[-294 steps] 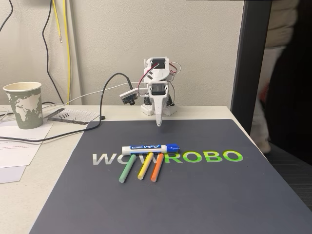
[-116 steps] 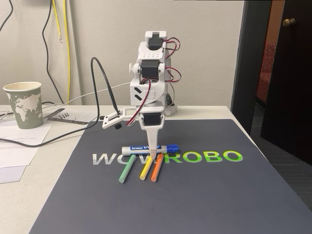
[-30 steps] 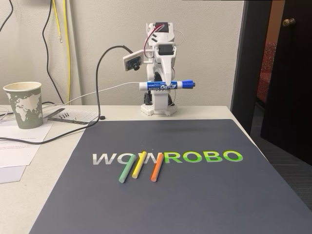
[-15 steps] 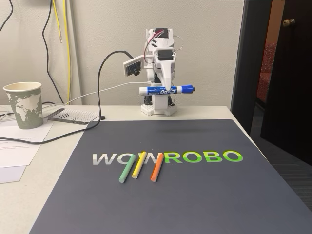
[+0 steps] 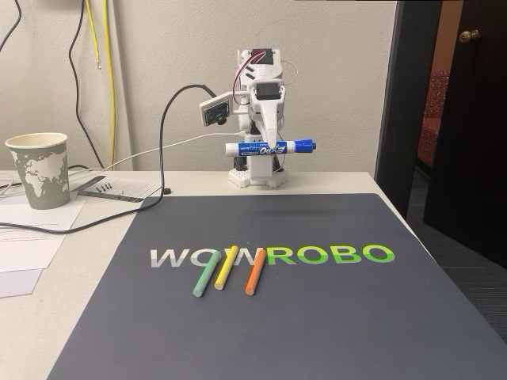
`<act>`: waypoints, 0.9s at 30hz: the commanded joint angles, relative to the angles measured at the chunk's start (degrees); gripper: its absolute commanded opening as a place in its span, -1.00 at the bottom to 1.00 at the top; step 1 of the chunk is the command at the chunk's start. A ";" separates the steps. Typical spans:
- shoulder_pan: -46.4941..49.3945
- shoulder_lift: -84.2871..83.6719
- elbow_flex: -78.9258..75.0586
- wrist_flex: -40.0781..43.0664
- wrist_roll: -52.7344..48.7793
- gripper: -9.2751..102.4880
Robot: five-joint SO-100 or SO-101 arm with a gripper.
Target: Pick up the blue marker.
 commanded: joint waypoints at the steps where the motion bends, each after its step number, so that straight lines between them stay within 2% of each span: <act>1: 0.18 0.26 -0.09 -1.32 0.53 -0.82; 27: 1.23 2.72 3.34 -2.72 0.79 -0.82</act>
